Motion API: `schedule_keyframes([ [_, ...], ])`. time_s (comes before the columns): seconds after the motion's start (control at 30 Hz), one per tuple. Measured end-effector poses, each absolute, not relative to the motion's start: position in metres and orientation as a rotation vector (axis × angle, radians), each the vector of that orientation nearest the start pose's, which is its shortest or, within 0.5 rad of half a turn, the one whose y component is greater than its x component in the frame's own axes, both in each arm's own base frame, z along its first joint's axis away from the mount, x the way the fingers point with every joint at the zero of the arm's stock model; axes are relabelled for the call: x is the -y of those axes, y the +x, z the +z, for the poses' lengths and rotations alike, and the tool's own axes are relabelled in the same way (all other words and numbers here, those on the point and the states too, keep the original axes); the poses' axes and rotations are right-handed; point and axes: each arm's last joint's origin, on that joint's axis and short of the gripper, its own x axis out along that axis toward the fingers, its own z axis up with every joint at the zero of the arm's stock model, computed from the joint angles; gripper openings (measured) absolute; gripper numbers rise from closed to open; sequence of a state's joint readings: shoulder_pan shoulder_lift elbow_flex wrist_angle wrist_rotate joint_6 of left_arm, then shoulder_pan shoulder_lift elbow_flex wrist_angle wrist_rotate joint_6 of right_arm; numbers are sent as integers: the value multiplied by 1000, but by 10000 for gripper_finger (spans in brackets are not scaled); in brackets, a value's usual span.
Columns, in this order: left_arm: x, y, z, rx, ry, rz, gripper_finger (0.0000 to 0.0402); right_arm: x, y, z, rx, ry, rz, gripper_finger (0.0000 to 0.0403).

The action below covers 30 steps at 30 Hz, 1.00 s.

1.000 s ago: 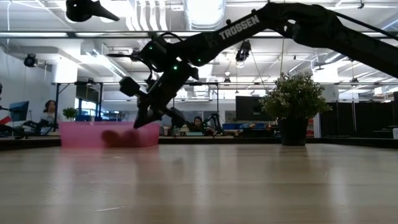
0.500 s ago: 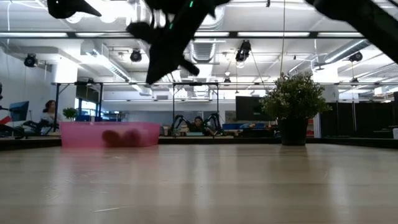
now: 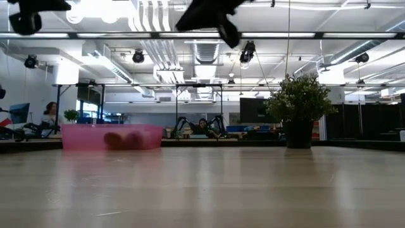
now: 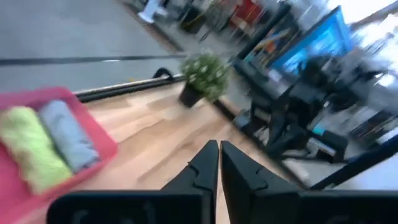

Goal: Roll microfiber towels into tight, uniform cylinder then place into a basket
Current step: Return to Home Position

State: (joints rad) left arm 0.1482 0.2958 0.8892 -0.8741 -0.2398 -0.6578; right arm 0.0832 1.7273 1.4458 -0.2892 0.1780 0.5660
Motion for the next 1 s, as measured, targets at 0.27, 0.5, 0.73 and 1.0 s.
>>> schedule_keyframes([
  [0.27,-10,25,282,18,-735,386,0,-33,309,251,-136,794,-205,8],
  [0.5,-8,46,268,-78,-634,210,0,-28,253,216,-33,873,-193,8],
  [0.73,-5,31,272,-116,-629,225,0,-18,206,188,56,885,-266,8],
  [1.0,-8,49,261,-12,-671,202,0,-9,162,151,173,965,-263,8],
])
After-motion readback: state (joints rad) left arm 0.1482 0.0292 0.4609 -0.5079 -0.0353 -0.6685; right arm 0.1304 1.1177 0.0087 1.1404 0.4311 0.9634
